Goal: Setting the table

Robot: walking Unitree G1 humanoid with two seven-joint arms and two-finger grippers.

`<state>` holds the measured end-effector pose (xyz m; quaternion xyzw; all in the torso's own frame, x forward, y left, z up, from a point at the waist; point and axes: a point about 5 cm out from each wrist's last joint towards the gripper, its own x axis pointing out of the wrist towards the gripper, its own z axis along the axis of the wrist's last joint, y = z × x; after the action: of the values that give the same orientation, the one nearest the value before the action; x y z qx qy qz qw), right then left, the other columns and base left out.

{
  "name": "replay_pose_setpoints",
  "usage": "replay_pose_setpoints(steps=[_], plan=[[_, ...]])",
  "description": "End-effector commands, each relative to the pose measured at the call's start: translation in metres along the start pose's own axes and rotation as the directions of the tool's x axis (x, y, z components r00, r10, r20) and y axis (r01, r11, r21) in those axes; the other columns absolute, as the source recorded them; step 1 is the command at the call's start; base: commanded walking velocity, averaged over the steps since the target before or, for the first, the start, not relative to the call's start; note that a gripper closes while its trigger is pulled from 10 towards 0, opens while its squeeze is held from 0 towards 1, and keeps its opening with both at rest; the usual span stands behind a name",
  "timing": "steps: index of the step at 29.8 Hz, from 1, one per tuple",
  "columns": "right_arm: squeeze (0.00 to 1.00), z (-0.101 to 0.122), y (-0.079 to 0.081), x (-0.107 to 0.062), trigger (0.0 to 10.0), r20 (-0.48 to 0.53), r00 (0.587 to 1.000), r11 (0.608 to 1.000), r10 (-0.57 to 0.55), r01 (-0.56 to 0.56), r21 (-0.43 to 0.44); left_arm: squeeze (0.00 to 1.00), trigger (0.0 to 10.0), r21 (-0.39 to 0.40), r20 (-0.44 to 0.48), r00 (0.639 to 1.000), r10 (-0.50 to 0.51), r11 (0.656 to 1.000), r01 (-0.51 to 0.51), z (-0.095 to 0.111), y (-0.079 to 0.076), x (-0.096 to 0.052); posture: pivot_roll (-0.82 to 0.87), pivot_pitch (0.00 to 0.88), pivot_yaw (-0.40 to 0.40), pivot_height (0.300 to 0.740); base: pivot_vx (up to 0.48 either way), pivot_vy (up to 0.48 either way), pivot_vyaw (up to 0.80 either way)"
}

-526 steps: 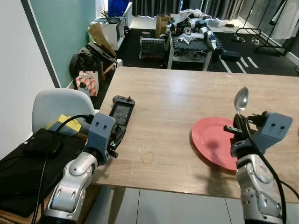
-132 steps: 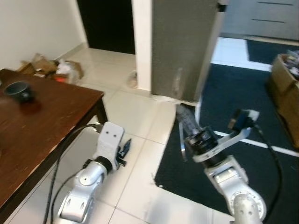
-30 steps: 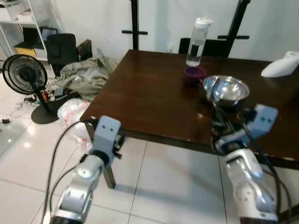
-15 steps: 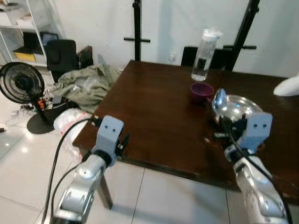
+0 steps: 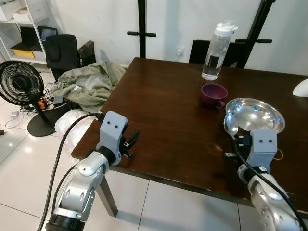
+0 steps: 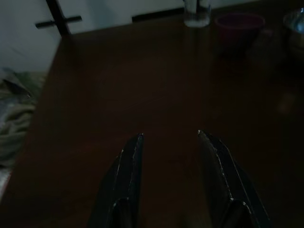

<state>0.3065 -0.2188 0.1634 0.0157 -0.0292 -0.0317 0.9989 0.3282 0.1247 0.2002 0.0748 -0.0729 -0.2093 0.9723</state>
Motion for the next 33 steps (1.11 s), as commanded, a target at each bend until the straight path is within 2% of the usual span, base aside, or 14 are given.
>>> replay_pose_setpoints(steps=[1, 3, 6, 8, 10, 12, 13, 14, 16, 19, 22, 27, 33], plan=[[0.00, -0.004, 0.001, 0.000, 10.0, -0.026, 1.000, 1.000, -0.009, 0.010, 0.025, 0.00, 10.0, 0.001, -0.016, 1.000, 0.006, 1.000, -0.006, -0.004, 0.004, -0.002, 0.06, 0.122, 0.098, 0.740, 0.000, 0.000, 0.00], [0.00, -0.006, 0.004, -0.001, 10.0, -0.043, 0.999, 0.999, 0.006, -0.004, 0.053, 0.00, 10.0, 0.003, -0.019, 1.000, 0.008, 1.000, -0.008, -0.005, 0.004, -0.003, 0.06, 0.125, 0.097, 0.740, 0.000, 0.000, 0.00], [0.00, -0.013, 0.022, -0.001, 10.0, -0.085, 0.994, 0.987, 0.066, -0.052, 0.155, 0.00, 10.0, 0.003, -0.030, 1.000, 0.009, 1.000, -0.009, -0.008, 0.003, -0.005, 0.06, 0.127, 0.097, 0.740, 0.000, 0.000, 0.00], [0.00, -0.016, 0.033, 0.004, 10.0, -0.103, 0.992, 0.977, 0.077, -0.055, 0.205, 0.00, 10.0, 0.000, -0.032, 0.999, 0.004, 1.000, -0.004, -0.009, 0.001, -0.005, 0.05, 0.131, 0.097, 0.740, 0.000, 0.000, 0.00], [0.00, -0.016, 0.033, 0.004, 10.0, -0.103, 0.992, 0.977, 0.077, -0.055, 0.205, 0.00, 10.0, 0.000, -0.032, 0.999, 0.004, 1.000, -0.004, -0.009, 0.001, -0.005, 0.05, 0.131, 0.097, 0.740, 0.000, 0.000, 0.00], [0.00, -0.019, 0.047, 0.018, 10.0, -0.129, 0.989, 0.960, 0.066, -0.028, 0.278, 0.00, 10.0, -0.009, -0.023, 0.999, -0.024, 1.000, 0.024, -0.007, -0.001, -0.004, 0.05, 0.131, 0.097, 0.740, 0.000, 0.000, 0.00], [0.00, -0.019, 0.047, 0.018, 10.0, -0.129, 0.989, 0.960, 0.066, -0.028, 0.278, 0.00, 10.0, -0.009, -0.023, 0.999, -0.024, 1.000, 0.024, -0.007, -0.001, -0.004, 0.05, 0.131, 0.097, 0.740, 0.000, 0.000, 0.00], [0.00, -0.020, 0.053, 0.024, 10.0, -0.142, 0.988, 0.951, 0.059, -0.012, 0.310, 0.00, 10.0, -0.007, -0.016, 0.999, -0.051, 0.999, 0.051, -0.005, -0.002, -0.005, 0.05, 0.131, 0.097, 0.740, 0.000, 0.000, 0.00], [0.00, -0.020, 0.058, 0.035, 10.0, -0.160, 0.987, 0.941, 0.021, 0.034, 0.336, 0.00, 10.0, -0.013, -0.006, 0.982, -0.187, 0.982, 0.187, 0.000, -0.006, -0.009, 0.08, 0.136, 0.093, 0.740, 0.000, 0.000, 0.00], [0.00, -0.020, 0.058, 0.042, 10.0, -0.171, 0.985, 0.939, -0.032, 0.088, 0.332, 0.00, 10.0, -0.005, -0.026, 0.936, -0.352, 0.936, 0.352, 0.004, -0.007, -0.019, 0.10, 0.142, 0.095, 0.740, 0.000, 0.000, 0.00], [0.00, -0.022, 0.059, 0.045, 10.0, -0.186, 0.981, 0.940, -0.062, 0.120, 0.321, 0.00, 10.0, 0.035, -0.067, 0.909, -0.412, 0.909, 0.415, 0.005, 0.000, -0.026, 0.11, 0.149, 0.103, 0.740, 0.000, 0.000, 0.00], [0.00, -0.022, 0.060, 0.049, 10.0, -0.188, 0.977, 0.949, -0.103, 0.153, 0.275, 0.00, 10.0, 0.086, -0.115, 0.887, -0.447, 0.885, 0.457, 0.007, 0.009, -0.033, 0.12, 0.153, 0.106, 0.740, 0.000, 0.000, 0.00], [0.00, -0.022, 0.056, 0.054, 10.0, -0.178, 0.973, 0.958, -0.149, 0.186, 0.217, 0.00, 10.0, 0.109, -0.126, 0.885, -0.448, 0.881, 0.461, 0.012, 0.019, -0.037, 0.13, 0.157, 0.106, 0.740, 0.000, 0.000, 0.00]])
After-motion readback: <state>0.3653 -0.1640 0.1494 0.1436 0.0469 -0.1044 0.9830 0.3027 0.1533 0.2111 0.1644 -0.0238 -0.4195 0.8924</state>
